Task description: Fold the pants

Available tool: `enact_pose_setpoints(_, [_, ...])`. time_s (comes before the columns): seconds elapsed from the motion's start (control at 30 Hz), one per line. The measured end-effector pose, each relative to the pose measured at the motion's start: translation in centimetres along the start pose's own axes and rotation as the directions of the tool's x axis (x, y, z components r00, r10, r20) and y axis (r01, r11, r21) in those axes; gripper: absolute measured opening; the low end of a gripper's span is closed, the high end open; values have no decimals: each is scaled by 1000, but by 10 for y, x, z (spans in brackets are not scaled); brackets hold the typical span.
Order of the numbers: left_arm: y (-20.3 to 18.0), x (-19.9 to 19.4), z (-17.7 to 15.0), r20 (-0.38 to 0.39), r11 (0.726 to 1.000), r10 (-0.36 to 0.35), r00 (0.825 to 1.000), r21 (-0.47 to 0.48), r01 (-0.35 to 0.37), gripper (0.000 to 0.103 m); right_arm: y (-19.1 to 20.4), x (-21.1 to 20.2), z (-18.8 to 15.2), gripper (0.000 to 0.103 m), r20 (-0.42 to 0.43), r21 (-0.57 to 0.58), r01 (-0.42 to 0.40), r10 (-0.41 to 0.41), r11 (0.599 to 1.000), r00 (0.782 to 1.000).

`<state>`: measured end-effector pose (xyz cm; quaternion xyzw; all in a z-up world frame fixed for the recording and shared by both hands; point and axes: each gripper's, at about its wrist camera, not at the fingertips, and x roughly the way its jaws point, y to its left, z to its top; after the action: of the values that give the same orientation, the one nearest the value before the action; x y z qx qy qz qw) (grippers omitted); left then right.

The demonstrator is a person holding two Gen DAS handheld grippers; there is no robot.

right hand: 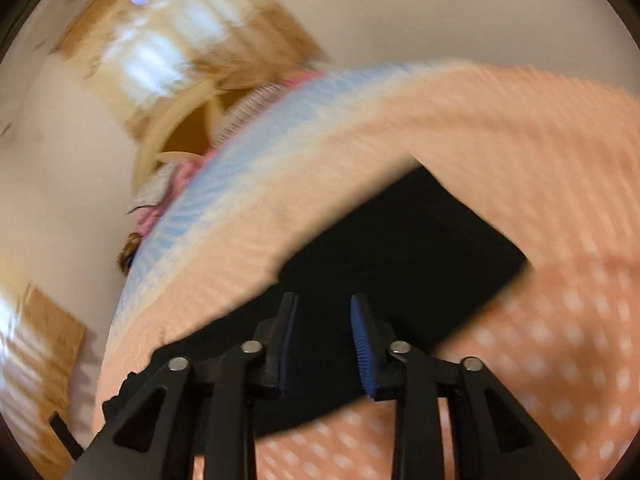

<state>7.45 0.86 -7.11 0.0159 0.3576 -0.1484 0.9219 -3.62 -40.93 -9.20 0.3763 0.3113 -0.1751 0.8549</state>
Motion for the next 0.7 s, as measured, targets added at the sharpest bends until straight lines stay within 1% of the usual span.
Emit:
enact_pose_setpoints(0.03, [-12, 3, 2, -1, 999, -22, 1000, 25, 22, 70, -9, 8, -4, 30, -50, 9, 44, -43, 999, 998])
enact_pose_setpoints(0.07, [-20, 3, 3, -1, 998, -36, 999, 48, 36, 70, -19, 13, -9, 26, -100, 8, 101, -100, 995, 990])
enact_pose_setpoints(0.1, [-32, 4, 4, 1, 996, -51, 999, 78, 50, 70, -20, 5, -9, 26, -72, -1, 95, -94, 996, 993])
enact_pose_setpoints(0.13, [-46, 5, 4, 3, 992, -71, 997, 106, 71, 70, -22, -3, -6, 26, -58, 16, 74, -73, 997, 996])
enact_pose_setpoints(0.2, [-64, 6, 3, 1, 986, -107, 994, 132, 106, 70, -26, -19, 0, 26, 6, 66, 12, -12, 998, 1000])
enact_pose_setpoints(0.23, [-69, 6, 4, 1, 983, -118, 993, 142, 117, 71, -34, -30, 6, 29, 60, 91, -5, 0, 996, 998])
enact_pose_setpoints(0.27, [-74, 8, 4, 1, 981, -123, 992, 154, 122, 73, -39, -35, 9, 32, 72, 96, 4, -11, 995, 997])
enact_pose_setpoints(0.3, [-81, 13, 3, -6, 978, -115, 993, 175, 114, 82, -40, -33, 14, 32, 65, 93, 32, -38, 995, 997])
enact_pose_setpoints(0.33, [-88, 20, 0, -32, 977, -85, 996, 193, 90, 85, -43, -29, 20, 32, 54, 83, 61, -65, 995, 996])
enact_pose_setpoints(0.37, [-92, 33, -6, -90, 976, -32, 995, 211, 50, 88, -46, -29, 22, 32, 55, 79, 86, -90, 993, 994])
enact_pose_setpoints(0.4, [-89, 36, -10, -92, 981, -34, 995, 188, 51, 89, -52, -30, 27, 32, 64, 90, 115, -121, 989, 991])
enact_pose_setpoints(0.43, [-85, 32, -11, -79, 985, -46, 996, 160, 58, 90, -58, -31, 33, 32, 79, 122, 134, -145, 983, 986])
enact_pose_setpoints(0.5, [-79, 30, -7, -108, 988, -63, 992, 131, 77, 91, -78, -35, 41, 32, 113, 191, 114, -137, 975, 984])
enact_pose_setpoints(0.57, [-77, 25, -5, -96, 990, -51, 994, 123, 62, 91, -85, -26, 48, 32, 92, 189, 119, -138, 975, 986])
enact_pose_setpoints(0.6, [-76, 21, -3, -79, 992, -49, 996, 116, 58, 91, -91, -26, 44, 32, 84, 184, 119, -136, 976, 987])
enact_pose_setpoints(0.67, [-79, 14, 3, -51, 991, -75, 996, 108, 80, 91, -92, -17, 45, 32, 63, 162, 106, -117, 981, 991])
enact_pose_setpoints(0.7, [-84, 9, 8, -34, 989, -88, 996, 117, 91, 91, -90, -13, 46, 32, 55, 143, 111, -120, 983, 991])
